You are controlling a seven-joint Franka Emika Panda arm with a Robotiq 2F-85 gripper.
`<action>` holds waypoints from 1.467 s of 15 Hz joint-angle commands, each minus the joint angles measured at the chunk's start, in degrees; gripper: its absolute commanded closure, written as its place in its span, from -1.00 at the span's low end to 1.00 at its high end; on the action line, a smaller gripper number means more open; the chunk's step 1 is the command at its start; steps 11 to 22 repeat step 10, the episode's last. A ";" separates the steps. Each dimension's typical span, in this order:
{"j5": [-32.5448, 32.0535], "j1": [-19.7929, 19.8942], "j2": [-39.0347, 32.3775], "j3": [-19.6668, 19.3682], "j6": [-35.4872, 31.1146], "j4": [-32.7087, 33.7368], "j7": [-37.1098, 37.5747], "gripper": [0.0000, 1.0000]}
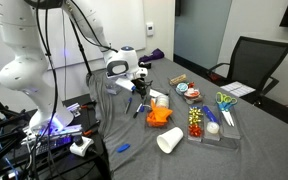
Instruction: Remove the marker from the cup
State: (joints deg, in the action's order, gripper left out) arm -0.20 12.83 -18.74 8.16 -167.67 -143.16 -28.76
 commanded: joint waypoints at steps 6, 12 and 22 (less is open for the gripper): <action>17.65 3.62 12.13 7.13 7.26 -3.88 -6.01 -1.00; 24.79 0.00 16.39 3.01 12.59 -4.09 -11.39 -1.00; 24.79 0.00 16.39 3.01 12.59 -4.09 -11.39 -1.00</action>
